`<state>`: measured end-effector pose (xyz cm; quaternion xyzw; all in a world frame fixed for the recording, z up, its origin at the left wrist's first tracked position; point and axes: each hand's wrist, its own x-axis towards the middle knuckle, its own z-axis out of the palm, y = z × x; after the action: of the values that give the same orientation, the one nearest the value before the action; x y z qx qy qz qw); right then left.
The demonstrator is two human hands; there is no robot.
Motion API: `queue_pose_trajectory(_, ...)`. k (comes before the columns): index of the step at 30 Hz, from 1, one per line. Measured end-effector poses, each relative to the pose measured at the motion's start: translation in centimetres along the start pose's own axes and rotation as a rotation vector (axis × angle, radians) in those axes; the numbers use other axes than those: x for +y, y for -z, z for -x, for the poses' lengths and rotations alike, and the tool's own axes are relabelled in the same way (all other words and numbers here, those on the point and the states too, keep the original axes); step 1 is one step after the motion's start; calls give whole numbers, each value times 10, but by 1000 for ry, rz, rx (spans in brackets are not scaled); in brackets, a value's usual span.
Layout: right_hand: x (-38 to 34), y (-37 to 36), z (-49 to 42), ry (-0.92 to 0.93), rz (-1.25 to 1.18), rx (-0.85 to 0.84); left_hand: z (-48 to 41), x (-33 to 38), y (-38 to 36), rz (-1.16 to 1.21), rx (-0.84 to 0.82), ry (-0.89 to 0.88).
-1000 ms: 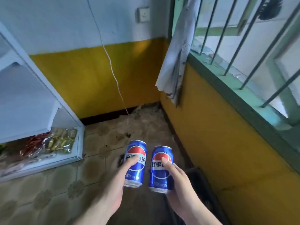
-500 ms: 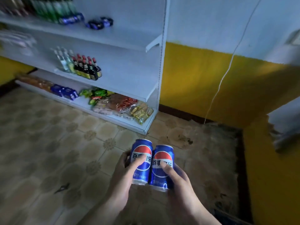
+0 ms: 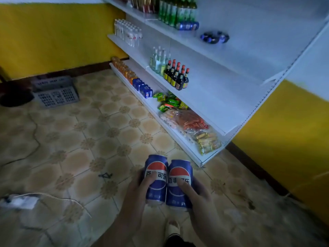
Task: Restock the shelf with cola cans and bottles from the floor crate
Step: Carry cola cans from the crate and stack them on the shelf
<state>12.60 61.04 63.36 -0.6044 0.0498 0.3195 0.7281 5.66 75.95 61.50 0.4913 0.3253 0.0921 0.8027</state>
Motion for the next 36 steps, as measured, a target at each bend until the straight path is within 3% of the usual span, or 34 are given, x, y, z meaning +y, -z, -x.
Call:
queue_pose_trajectory(9, -18, -22, -130, -45, 52, -97, -93, 36, 1, -9, 189, -55)
queue_pose_trajectory(14, -64, -37, -214, -53, 42, -159, -172, 85, -23, -36, 228, -59)
queue_pose_trajectory(27, -193, -92, -393, 79, 165, -441, -331, 195, -44, 14, 253, -171)
queue_pose_trajectory(36, -248, -162, -530, 156, 185, -407, -482, 276, -23, -57, 117, -242)
